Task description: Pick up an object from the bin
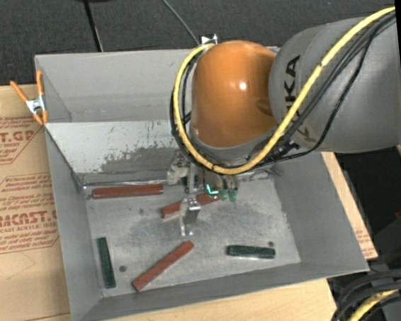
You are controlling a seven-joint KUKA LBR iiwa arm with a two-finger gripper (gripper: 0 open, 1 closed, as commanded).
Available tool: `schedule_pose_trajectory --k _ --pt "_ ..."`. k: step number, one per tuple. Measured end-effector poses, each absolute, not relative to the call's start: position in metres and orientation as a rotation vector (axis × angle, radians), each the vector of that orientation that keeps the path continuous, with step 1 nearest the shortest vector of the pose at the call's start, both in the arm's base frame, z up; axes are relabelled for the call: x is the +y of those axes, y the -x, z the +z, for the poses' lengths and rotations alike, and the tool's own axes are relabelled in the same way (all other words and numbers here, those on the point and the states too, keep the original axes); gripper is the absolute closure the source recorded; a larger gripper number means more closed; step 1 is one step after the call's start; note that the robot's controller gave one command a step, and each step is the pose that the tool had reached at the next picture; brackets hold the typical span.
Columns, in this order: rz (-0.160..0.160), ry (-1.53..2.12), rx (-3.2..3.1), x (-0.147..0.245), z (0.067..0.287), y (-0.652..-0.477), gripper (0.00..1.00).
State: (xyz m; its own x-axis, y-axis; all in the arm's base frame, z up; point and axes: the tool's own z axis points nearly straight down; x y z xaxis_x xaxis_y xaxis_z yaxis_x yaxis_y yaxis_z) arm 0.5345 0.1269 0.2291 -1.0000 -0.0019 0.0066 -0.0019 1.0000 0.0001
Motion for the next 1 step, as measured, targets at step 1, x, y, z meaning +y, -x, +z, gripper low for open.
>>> schedule_pose_trajectory --k 1 --pt "-0.002 -0.001 -3.143 0.1263 0.2335 -0.5361 0.0"
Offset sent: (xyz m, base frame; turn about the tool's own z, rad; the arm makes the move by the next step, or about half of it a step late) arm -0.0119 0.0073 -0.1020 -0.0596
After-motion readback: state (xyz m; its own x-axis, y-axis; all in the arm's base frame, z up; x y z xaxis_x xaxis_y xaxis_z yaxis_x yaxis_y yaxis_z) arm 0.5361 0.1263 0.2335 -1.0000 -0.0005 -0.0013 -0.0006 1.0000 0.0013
